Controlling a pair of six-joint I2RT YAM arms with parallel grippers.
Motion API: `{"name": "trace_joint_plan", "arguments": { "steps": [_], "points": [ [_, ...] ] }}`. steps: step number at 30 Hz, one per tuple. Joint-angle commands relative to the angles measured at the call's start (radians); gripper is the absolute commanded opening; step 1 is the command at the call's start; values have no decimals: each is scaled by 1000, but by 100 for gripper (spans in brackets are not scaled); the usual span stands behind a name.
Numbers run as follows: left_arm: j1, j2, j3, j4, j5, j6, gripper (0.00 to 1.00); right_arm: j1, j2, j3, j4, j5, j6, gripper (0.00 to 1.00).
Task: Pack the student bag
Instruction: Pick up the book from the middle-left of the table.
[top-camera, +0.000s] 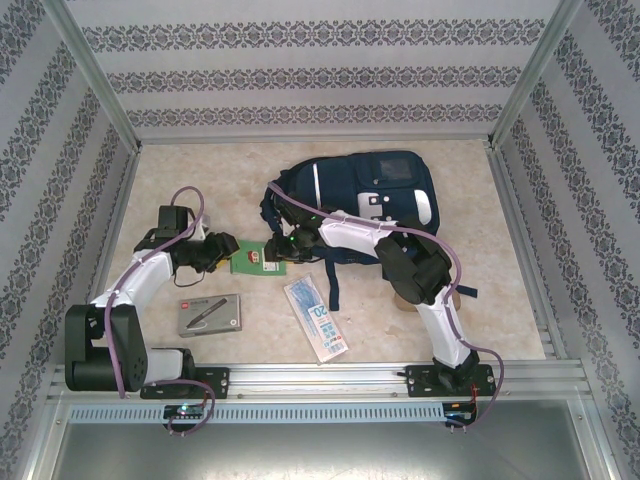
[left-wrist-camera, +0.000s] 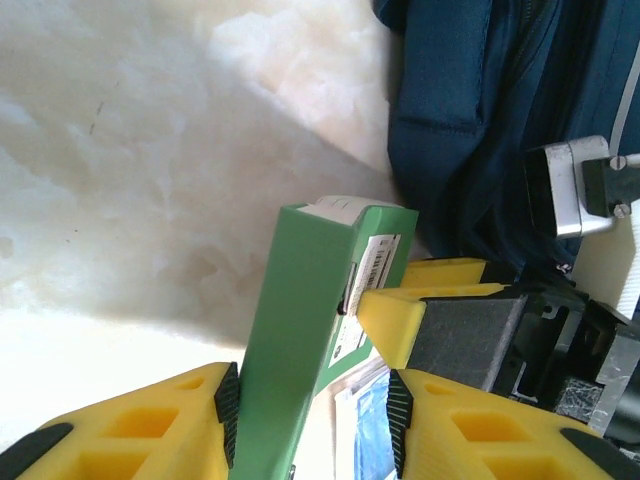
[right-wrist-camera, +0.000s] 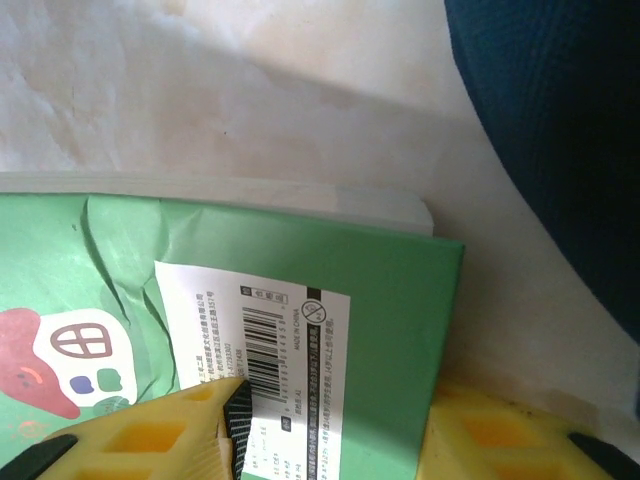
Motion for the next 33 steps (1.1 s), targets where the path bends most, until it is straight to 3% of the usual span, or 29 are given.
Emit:
{"name": "trace_joint_plan", "arguments": {
  "steps": [1,15,19,21,24,28,33],
  "points": [
    [-70,-1,19,8,208,12,45,23,-43,11,133,-61,6,44],
    [-137,-25,77,-63,145,138,47,20,-45,10,132,-55,7,44],
    [-187,-51,86,-100,36,193,50,21,-43,10,134,-53,8,44],
    [-191,-36,83,-94,39,179,50,20,-42,10,135,-56,12,44],
    [-198,-9,77,-62,42,100,47,20,-42,8,138,-57,15,44],
    [-200,-17,56,-28,-42,-55,46,20,-49,5,136,-50,18,44],
    [-200,-32,15,66,-34,-338,43,20,-52,-2,137,-47,20,45]
  ]
}}
